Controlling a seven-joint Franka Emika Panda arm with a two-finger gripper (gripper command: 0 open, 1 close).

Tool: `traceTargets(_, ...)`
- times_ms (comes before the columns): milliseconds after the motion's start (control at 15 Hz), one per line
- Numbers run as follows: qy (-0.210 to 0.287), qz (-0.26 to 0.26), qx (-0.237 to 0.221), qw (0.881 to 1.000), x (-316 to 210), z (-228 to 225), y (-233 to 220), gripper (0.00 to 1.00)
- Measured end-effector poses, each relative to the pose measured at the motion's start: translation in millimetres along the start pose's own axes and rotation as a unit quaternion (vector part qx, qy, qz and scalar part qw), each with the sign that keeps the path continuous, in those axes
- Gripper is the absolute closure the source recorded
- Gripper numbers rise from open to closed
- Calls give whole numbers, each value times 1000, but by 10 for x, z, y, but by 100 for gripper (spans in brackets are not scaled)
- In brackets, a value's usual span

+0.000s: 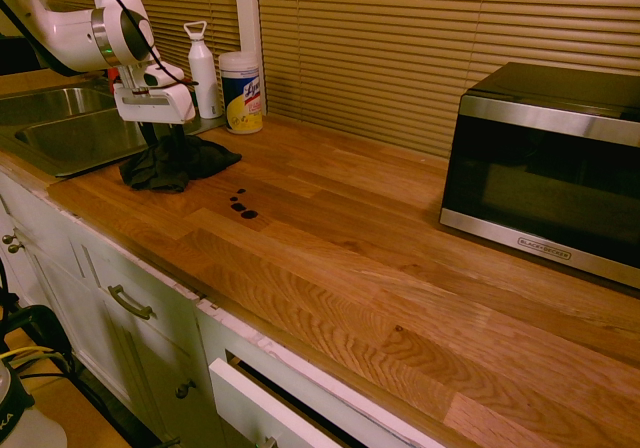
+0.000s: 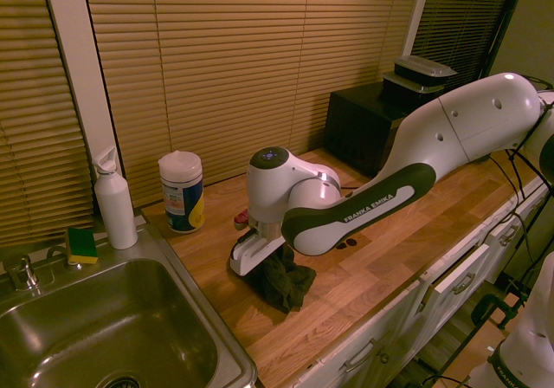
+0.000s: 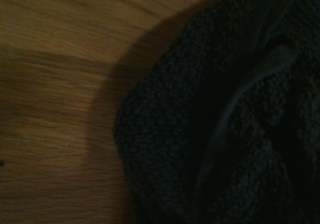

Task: Clear the spill

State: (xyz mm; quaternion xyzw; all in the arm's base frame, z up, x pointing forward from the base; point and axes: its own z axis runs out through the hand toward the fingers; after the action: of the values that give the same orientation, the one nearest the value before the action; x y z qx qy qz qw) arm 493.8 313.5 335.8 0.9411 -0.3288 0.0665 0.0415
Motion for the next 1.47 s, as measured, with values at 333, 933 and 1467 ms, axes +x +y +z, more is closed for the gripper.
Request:
traceTargets(333,-4,8,-9,1000,36,20,30,100)
traceTargets(933,-10,29,-31,999,295,81,254,100)
traceTargets(1467,-7,78,-53,996,841,205,1147,100)
